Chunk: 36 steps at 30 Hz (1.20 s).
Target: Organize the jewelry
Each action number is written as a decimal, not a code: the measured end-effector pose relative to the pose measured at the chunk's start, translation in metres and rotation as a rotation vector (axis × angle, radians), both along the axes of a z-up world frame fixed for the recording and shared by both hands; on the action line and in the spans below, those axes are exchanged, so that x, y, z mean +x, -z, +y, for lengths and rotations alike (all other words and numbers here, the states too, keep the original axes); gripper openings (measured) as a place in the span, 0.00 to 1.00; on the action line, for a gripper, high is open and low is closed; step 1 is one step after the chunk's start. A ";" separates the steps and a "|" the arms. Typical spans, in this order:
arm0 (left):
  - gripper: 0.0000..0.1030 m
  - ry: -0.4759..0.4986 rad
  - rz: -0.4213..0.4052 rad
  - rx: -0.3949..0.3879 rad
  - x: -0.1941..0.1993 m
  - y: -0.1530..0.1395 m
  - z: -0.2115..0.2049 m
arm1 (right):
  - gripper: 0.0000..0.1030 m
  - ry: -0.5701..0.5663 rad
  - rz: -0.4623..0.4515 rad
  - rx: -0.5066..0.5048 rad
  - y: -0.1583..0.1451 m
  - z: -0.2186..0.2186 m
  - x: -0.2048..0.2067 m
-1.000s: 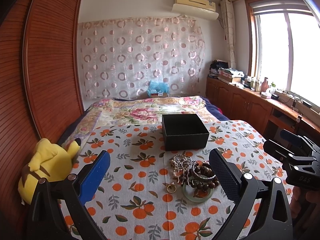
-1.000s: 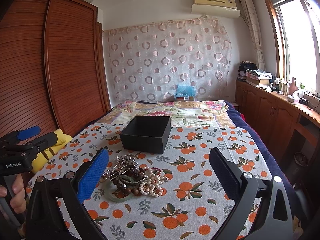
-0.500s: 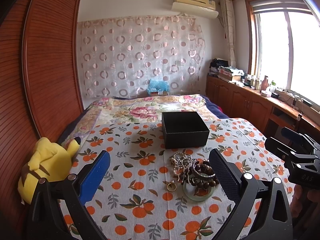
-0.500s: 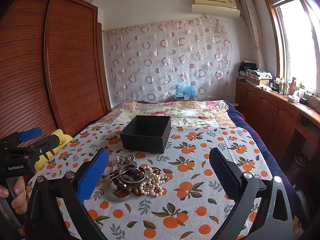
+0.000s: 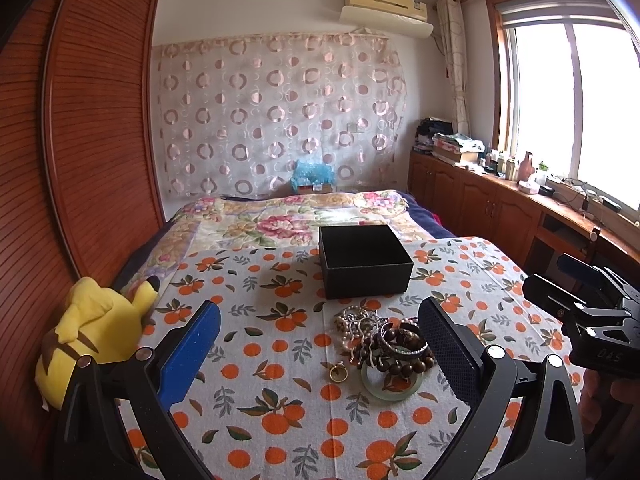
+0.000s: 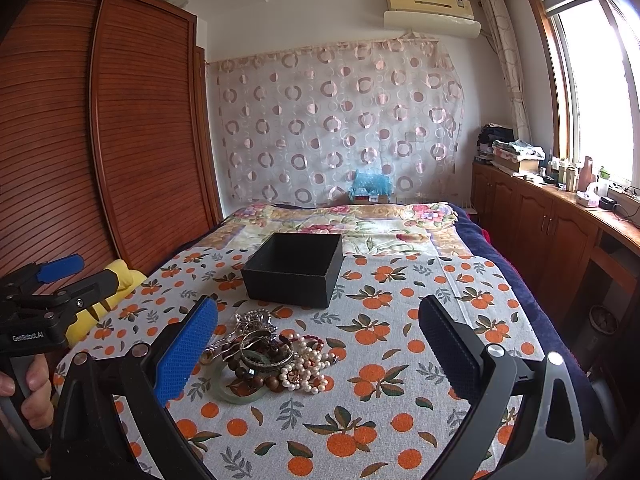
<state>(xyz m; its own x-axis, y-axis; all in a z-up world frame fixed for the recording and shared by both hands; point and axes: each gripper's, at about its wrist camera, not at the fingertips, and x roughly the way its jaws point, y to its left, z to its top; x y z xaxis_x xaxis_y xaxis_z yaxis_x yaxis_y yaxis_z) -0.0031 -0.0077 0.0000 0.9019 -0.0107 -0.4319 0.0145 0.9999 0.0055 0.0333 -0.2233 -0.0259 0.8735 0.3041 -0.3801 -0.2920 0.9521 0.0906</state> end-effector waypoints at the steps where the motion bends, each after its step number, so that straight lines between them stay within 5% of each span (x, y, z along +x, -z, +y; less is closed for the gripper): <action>1: 0.93 0.000 0.000 -0.001 0.000 -0.001 0.000 | 0.98 0.000 0.000 0.000 0.000 0.000 0.000; 21: 0.93 0.013 0.068 -0.021 0.006 0.021 0.007 | 0.97 -0.090 0.045 -0.002 0.016 0.010 0.013; 27: 0.93 0.028 0.114 -0.028 0.016 0.031 0.021 | 0.87 -0.153 0.087 -0.020 0.028 0.021 0.024; 36: 0.93 0.056 0.196 -0.023 0.029 0.052 0.029 | 0.56 -0.293 0.192 -0.069 0.050 0.049 0.047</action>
<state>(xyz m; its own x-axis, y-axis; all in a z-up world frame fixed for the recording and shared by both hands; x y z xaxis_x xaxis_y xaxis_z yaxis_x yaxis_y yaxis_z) 0.0258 0.0211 -0.0520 0.7985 -0.0705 -0.5979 0.0688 0.9973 -0.0258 0.0798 -0.1739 -0.0764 0.6636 0.4987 -0.5576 -0.5373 0.8364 0.1085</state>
